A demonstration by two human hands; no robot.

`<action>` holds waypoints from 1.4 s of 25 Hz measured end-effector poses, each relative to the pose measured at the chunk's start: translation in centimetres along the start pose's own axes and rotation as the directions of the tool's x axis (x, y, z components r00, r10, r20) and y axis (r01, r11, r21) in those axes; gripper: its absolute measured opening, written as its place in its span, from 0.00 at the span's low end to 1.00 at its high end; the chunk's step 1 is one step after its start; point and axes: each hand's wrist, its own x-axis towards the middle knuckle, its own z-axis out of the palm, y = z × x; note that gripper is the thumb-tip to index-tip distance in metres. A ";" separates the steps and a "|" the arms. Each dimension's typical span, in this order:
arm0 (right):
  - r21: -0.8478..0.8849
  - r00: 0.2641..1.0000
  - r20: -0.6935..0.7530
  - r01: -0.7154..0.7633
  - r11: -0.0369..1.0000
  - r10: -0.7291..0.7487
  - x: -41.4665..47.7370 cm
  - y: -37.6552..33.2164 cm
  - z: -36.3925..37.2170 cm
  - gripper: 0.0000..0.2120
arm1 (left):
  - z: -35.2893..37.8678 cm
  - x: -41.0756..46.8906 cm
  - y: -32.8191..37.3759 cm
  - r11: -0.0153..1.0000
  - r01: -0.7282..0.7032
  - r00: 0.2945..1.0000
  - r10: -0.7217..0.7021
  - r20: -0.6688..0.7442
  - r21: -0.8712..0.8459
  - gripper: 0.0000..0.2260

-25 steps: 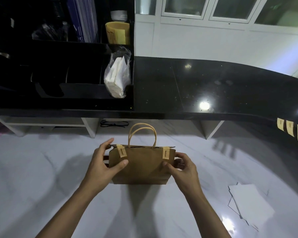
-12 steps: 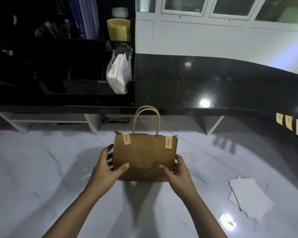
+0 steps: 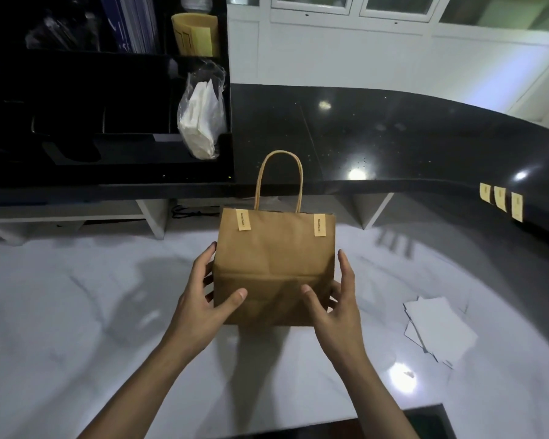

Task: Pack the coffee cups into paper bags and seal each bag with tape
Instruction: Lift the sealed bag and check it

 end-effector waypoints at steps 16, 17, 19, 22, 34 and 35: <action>0.028 0.917 -0.379 -0.123 0.992 0.124 -8.6 -1.6 0.0 0.35 | -0.6 -0.5 1.7 0.993 -0.121 0.919 0.109 0.378 0.009 0.39; 0.032 0.905 -0.403 -0.130 0.991 0.132 -9.4 -1.7 -0.3 0.35 | -0.3 -0.7 1.9 0.992 -0.125 0.908 0.111 0.403 0.007 0.39; 0.051 0.877 -0.456 -0.143 0.988 0.151 -11.0 -1.8 -1.0 0.35 | 0.5 -1.2 2.2 0.990 -0.142 0.884 0.128 0.450 -0.002 0.39; 0.096 0.831 -0.527 -0.152 0.984 0.180 -13.5 -1.8 -2.6 0.34 | 2.4 -2.3 3.1 0.986 -0.165 0.843 0.141 0.520 0.001 0.39; 0.185 0.617 -0.752 -0.143 0.972 0.234 -24.2 1.1 -11.9 0.31 | 13.0 -10.8 6.8 0.957 -0.290 0.649 0.208 0.732 -0.015 0.39; 0.187 0.598 -0.767 -0.138 0.973 0.233 -25.4 1.5 -13.0 0.31 | 14.1 -12.1 6.9 0.955 -0.295 0.636 0.210 0.743 -0.018 0.39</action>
